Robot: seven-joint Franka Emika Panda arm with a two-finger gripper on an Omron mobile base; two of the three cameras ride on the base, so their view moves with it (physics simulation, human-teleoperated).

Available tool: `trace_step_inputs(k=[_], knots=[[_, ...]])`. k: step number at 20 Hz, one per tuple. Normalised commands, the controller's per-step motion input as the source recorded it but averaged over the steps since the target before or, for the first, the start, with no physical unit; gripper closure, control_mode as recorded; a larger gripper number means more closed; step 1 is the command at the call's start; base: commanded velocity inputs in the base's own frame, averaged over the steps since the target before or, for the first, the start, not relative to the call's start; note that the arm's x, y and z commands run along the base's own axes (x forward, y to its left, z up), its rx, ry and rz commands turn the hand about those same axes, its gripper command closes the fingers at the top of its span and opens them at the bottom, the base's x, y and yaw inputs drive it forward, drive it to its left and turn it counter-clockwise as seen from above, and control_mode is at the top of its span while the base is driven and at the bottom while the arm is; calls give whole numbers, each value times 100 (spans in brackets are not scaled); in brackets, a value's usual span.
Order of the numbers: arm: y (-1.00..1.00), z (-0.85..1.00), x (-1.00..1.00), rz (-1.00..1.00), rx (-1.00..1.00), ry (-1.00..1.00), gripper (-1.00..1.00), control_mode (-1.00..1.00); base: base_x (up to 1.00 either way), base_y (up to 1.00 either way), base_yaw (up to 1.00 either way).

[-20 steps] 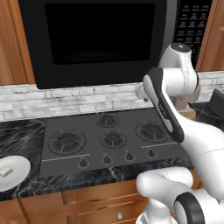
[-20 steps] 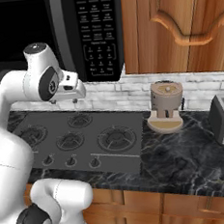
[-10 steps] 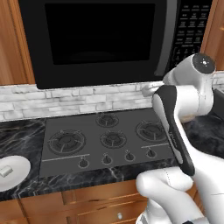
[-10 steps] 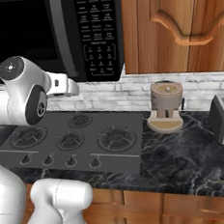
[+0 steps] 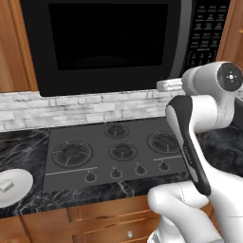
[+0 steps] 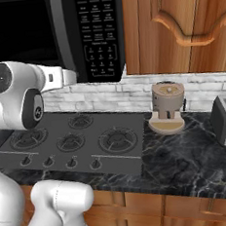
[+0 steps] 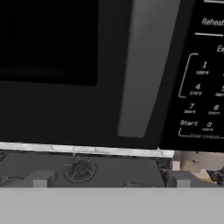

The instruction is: Pick the marshmallow from the counter and place it in the microwave. Then turn on the microwave.

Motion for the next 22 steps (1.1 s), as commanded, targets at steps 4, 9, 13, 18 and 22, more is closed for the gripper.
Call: trace_step_inputs(k=[4,9,13,18,22], knots=[[-10,51,5,-5,0,-10,-100,-100,0,0,0],[-10,38,13,-1,2,-7,-100,-100,0,0,0],[-6,20,24,0,2,-7,-100,-100,0,0,0],[0,11,33,0,1,-7,-100,-100,0,0,0],[-2,12,30,0,0,-7,-100,-100,0,0,0]])
